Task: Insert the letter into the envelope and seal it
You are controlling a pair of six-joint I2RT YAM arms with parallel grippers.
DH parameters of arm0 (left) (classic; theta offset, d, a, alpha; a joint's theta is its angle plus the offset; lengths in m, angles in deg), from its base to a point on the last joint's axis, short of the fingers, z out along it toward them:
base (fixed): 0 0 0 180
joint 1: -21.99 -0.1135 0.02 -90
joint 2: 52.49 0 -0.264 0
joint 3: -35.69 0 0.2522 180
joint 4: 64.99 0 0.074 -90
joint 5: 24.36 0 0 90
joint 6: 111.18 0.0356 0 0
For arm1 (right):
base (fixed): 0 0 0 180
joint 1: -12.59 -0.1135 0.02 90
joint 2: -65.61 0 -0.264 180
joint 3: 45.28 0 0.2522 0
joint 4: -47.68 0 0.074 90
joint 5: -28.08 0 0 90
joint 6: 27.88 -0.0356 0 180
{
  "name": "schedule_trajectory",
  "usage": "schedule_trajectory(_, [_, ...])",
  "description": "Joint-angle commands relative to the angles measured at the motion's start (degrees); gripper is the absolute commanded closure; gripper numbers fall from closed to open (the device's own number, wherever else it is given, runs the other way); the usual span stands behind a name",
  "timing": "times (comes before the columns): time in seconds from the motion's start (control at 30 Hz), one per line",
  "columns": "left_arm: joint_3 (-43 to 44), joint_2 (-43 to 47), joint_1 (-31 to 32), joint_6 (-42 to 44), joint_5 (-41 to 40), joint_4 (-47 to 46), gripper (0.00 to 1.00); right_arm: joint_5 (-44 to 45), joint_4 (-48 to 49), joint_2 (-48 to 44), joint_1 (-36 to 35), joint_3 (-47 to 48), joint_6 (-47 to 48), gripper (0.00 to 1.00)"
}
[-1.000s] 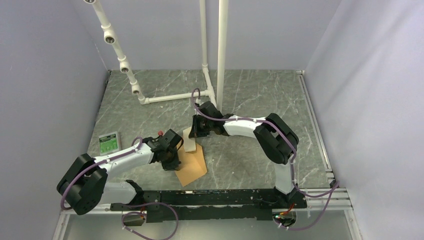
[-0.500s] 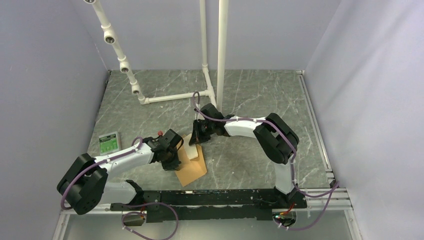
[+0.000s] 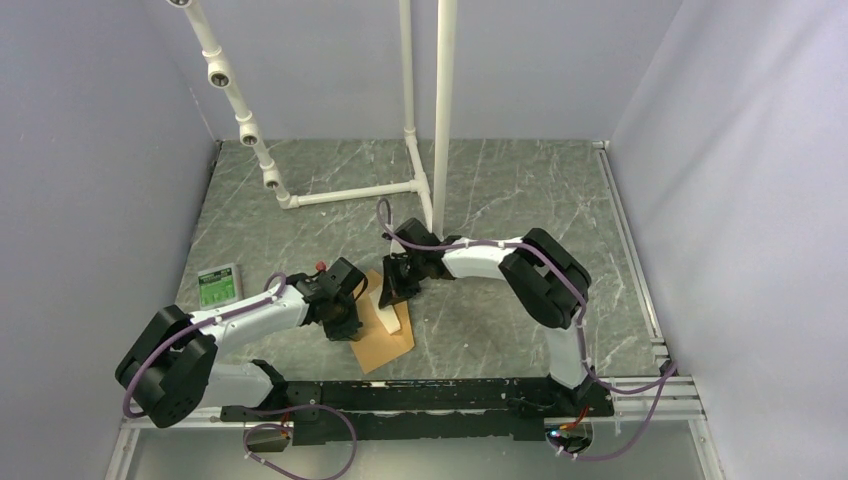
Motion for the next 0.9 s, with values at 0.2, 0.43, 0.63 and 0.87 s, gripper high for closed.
schedule_trajectory(0.2, [0.12,0.2,0.45,-2.27,-2.43,-2.64,0.95,5.73,-3.31,-1.96,-2.33,2.36,1.21,0.74])
schedule_trajectory(0.43, [-0.05,3.91,0.38,-1.4,-1.16,-0.5,0.71,9.58,-7.68,-4.77,-2.5,2.3,2.17,0.55])
schedule_trajectory(0.63, [-0.58,8.27,0.4,-2.22,-3.7,4.1,0.54,13.11,-11.35,-5.47,-2.7,3.31,4.32,0.54])
schedule_trajectory(0.87, [0.47,2.58,-0.28,-1.49,-3.29,1.94,0.41,12.33,-13.71,-3.93,-2.81,4.87,5.28,0.51])
